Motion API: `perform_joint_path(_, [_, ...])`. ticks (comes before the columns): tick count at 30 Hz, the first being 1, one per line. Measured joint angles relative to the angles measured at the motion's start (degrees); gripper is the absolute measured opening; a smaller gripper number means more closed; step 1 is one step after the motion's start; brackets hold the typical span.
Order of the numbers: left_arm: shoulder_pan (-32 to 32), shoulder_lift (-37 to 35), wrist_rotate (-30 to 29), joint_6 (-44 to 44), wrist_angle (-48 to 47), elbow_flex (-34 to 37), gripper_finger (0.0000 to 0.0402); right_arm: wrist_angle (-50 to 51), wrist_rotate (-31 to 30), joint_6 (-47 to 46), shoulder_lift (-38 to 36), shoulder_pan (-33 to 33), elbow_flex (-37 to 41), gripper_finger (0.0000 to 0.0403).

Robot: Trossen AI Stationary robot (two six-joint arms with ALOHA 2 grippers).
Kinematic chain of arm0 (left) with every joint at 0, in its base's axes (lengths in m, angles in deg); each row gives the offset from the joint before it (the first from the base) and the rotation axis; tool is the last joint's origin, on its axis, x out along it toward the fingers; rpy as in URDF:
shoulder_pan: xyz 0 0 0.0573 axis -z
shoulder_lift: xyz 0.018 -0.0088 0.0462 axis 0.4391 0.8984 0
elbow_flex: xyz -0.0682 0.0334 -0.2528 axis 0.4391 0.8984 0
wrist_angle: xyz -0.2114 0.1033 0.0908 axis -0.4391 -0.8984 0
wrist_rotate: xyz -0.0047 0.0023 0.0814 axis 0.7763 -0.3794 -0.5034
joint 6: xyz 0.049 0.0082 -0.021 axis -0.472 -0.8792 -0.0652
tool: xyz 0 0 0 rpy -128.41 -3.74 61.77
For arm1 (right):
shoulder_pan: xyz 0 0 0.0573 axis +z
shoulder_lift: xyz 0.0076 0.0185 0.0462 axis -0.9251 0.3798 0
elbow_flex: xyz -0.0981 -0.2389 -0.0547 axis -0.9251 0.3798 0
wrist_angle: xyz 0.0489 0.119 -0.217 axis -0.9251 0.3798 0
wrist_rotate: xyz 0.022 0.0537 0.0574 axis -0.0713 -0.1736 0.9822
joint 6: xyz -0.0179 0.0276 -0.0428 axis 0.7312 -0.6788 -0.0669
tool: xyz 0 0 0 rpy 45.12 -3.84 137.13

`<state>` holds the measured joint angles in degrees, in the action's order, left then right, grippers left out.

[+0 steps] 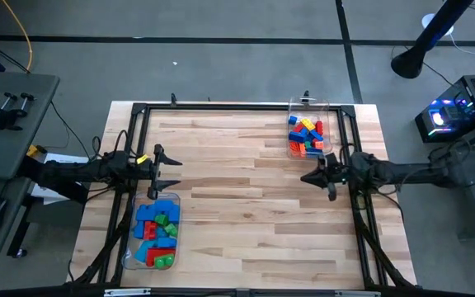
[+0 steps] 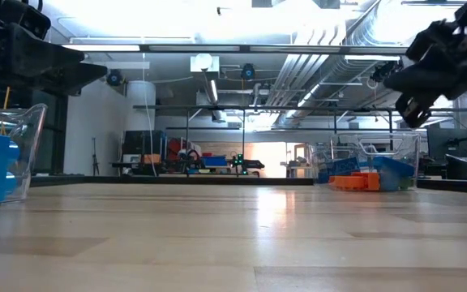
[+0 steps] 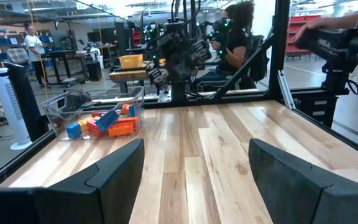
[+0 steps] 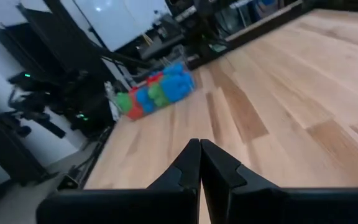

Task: Sort blocks by size
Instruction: Return to Home Position

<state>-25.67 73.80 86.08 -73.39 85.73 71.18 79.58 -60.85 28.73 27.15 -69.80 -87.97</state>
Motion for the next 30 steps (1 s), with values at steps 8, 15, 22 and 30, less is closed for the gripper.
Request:
perform_joint_path(8, [0.01,0.00,-0.01,0.00,0.00,0.00,0.0273,9.43,-1.08,16.36,-12.88,-0.07,-0.02,0.0003])
perform_joint_path(15, [0.00,0.09,-0.02,0.00,0.00,0.00,0.0273,9.82,-3.71,28.83,-15.20,-0.89,-0.07,0.0003])
perform_joint_path(22, [0.00,0.09,-0.02,0.00,0.00,0.00,0.0273,9.70,-3.95,25.27,-15.21,-0.89,-0.07,0.0003])
perform_joint_path(30, [0.00,0.09,-0.02,0.00,0.00,0.00,0.0273,9.70,-3.98,25.02,-14.49,-0.89,-0.04,0.0003])
